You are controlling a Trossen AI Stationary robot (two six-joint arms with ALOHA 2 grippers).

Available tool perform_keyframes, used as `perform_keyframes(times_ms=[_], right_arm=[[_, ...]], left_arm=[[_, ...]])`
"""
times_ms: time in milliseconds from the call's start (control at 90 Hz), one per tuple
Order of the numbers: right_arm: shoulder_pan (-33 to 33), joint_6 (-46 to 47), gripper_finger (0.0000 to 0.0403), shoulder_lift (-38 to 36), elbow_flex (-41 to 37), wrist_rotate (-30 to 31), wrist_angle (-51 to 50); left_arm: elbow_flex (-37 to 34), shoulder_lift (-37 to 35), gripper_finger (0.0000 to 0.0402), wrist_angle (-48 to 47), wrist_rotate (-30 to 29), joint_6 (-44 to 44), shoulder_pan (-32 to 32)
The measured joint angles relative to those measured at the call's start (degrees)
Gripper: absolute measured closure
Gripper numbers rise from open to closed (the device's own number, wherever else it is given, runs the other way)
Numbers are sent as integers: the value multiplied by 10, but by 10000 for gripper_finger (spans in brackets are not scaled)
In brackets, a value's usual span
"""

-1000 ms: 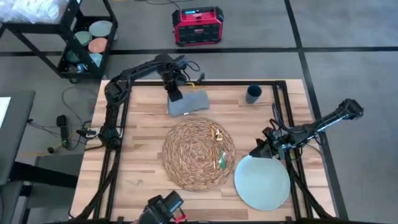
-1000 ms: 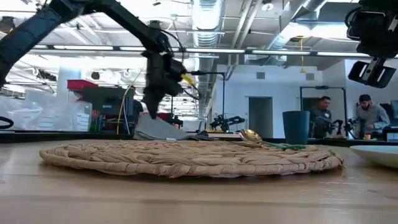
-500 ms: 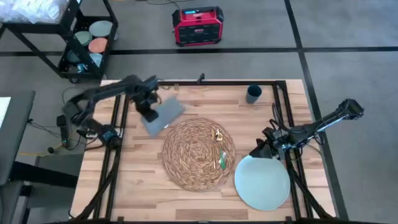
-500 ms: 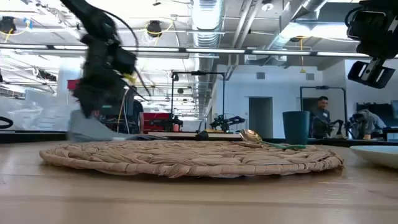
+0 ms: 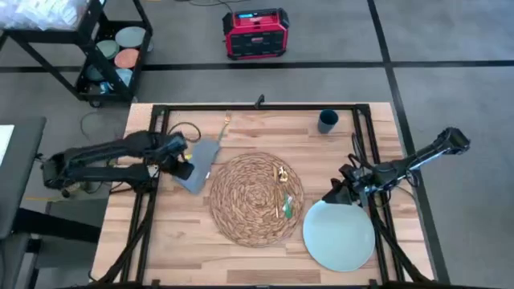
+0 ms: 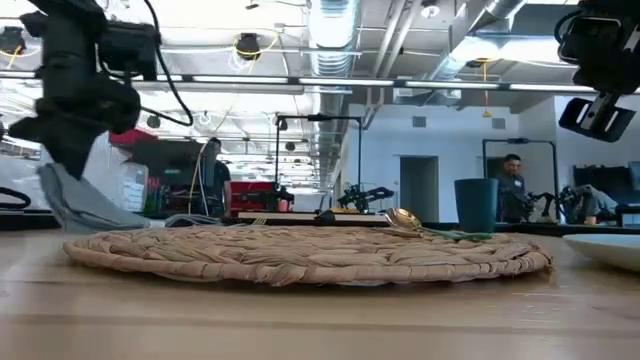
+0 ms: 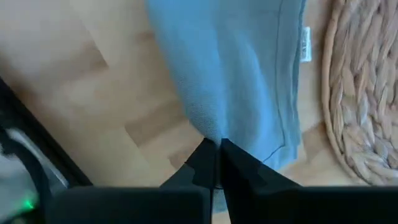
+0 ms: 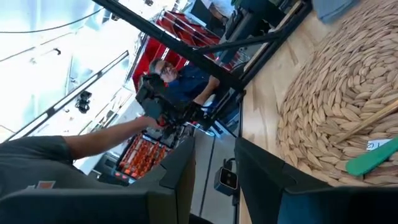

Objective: Set table place
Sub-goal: Move the gray table napkin to the left of the brown table mat

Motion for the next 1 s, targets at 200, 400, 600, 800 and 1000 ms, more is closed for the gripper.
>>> perform_keyframes(times_ms=[200, 400, 600, 800, 1000], right_arm=[[1, 9, 301, 0, 0, -20, 1], [1, 6, 301, 0, 0, -23, 1], [1, 6, 301, 0, 0, -24, 1], [1, 4, 301, 0, 0, -28, 1], [1, 4, 301, 0, 0, -51, 1]], left_arm=[[0, 17, 402, 32, 1, -147, -147], [0, 39, 402, 76, 8, -301, -297], [0, 63, 401, 139, -22, -439, -412], [1, 97, 401, 187, -24, -519, -500], [1, 107, 401, 189, -24, -586, -550]])
